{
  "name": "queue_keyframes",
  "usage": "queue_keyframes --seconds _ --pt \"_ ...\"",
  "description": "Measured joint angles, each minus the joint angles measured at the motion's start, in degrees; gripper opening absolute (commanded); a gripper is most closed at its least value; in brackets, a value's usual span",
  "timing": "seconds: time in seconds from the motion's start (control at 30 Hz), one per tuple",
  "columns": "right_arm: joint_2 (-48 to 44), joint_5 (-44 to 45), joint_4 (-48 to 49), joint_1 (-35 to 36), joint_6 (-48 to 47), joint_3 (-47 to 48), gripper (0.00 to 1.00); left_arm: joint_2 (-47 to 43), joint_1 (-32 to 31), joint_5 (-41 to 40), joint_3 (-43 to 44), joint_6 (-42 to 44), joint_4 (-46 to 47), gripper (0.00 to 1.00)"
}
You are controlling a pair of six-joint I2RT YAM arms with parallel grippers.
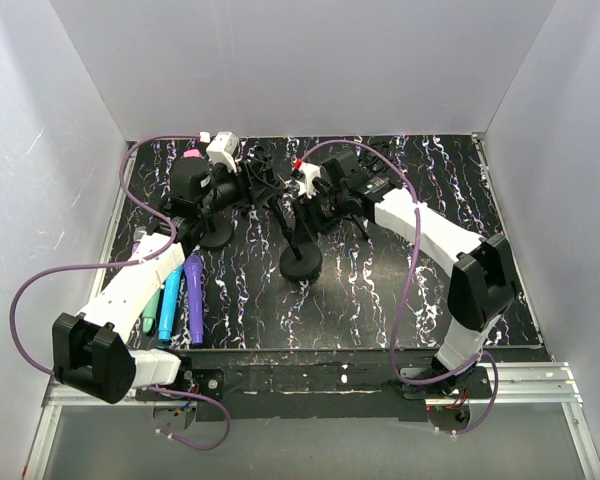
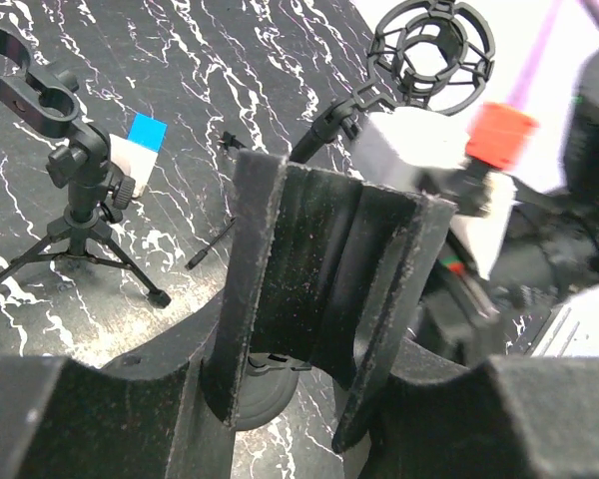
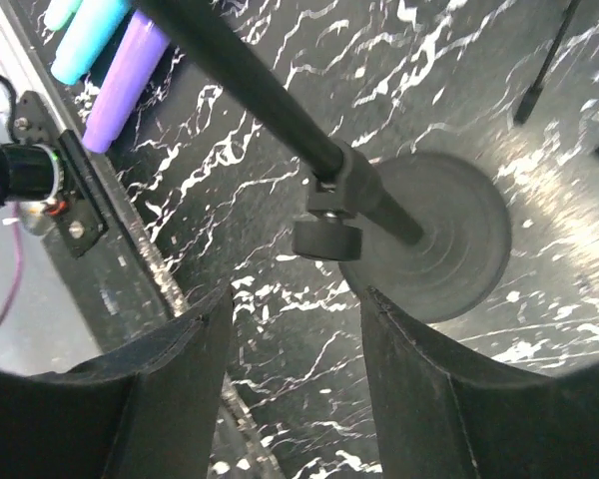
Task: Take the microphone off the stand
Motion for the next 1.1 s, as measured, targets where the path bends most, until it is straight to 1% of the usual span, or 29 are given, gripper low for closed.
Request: queue_keyframes --seconds 0.07,0.2,0.37,0.47,0.87,1.0,1.1 --pt "1.60 -1.60 -1.14 -0.76 1.95 0.07 0.55 -0.68 -0.02 0.46 -0.52 0.57 0.02 0.00" --pt "3.63 -6.75 -1.86 -2.01 5.31 0.76 0.55 -0.85 -0.09 1.33 -0.57 1.49 -0.13 0.00" --pt "5.09 -14.12 -1.75 -3.65 8.55 2.21 0.62 -0.90 -0.09 3.30 -0.57 2.93 -0.13 0.00" --pt "6.84 -17.25 -1.66 -4.87 10.27 3.43 0.62 -1.07 -0.09 3.74 -0.57 3.50 -0.33 0.00" --pt "9.16 -17.11 -1.86 -5.86 13.00 3.67 0.58 -1.51 -0.13 4.61 -0.61 4.37 -1.16 0.00" --pt "10.97 -17.57 -1.79 -5.84 13.18 4.31 0.55 -1.51 -0.13 4.63 -0.63 4.39 -1.14 0.00" --pt "12.28 -18.43 -1.73 -5.84 13.62 4.39 0.49 -1.51 -0.13 4.63 -0.66 4.42 -1.14 0.00"
